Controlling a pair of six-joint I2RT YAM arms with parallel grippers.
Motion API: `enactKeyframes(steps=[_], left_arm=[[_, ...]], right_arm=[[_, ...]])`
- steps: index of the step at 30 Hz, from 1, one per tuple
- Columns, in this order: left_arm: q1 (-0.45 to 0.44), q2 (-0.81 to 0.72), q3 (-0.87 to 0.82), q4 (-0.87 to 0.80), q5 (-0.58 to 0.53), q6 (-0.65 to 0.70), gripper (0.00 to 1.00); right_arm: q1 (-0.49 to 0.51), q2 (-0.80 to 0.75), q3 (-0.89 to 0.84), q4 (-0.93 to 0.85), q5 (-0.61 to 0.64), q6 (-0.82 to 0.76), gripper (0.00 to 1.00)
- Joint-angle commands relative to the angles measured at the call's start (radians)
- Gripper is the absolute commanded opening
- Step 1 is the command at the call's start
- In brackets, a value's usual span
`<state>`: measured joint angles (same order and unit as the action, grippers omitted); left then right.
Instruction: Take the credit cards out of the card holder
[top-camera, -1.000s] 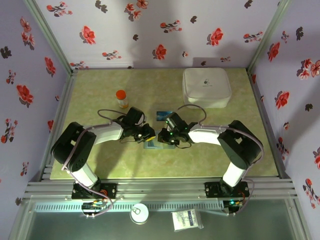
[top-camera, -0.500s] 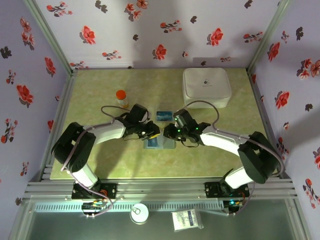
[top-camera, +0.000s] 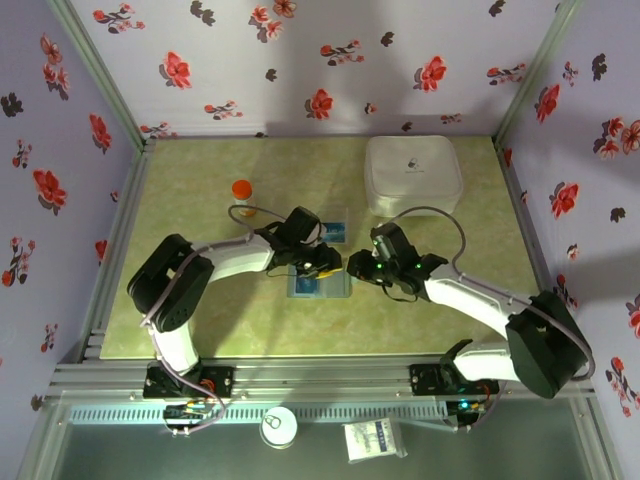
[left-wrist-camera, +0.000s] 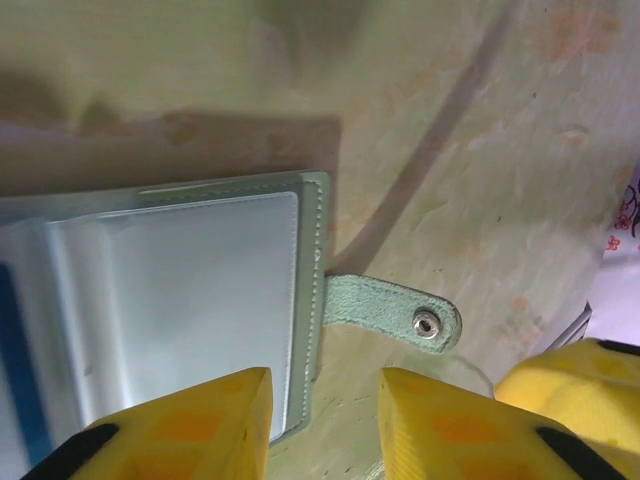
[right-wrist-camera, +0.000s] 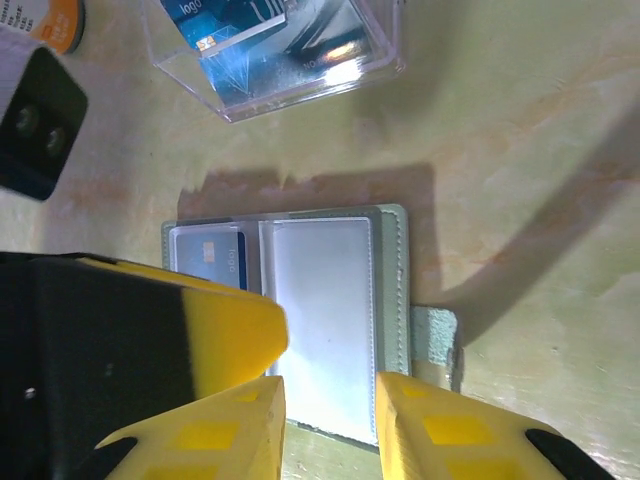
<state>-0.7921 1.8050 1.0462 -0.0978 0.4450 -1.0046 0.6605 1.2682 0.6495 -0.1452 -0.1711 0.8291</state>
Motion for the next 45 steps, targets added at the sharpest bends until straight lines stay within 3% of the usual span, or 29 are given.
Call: enactKeyframes(steps=[1,14,38,45], left_arm=[[-0.017,0.035,0.044,-0.023,-0.014,-0.016,0.34],[0.010,-0.043,0.003,-0.051,-0.060,0.012,0.34],[0.191,-0.279,-0.275,-0.040,-0.058,0.063,0.34],[0.210,-0.254,-0.311,0.000,-0.034,0.068,0.23]], right_arm=[[-0.009,-0.035,-0.022,-0.037,0.028,-0.028,0.31],[-0.009,0.007,-0.025,0.027,-0.043,-0.007,0.30],[0.119,0.354,0.218,0.046,-0.096,0.003,0.30],[0.129,0.412,0.228,0.088,-0.132,0.034,0.31]])
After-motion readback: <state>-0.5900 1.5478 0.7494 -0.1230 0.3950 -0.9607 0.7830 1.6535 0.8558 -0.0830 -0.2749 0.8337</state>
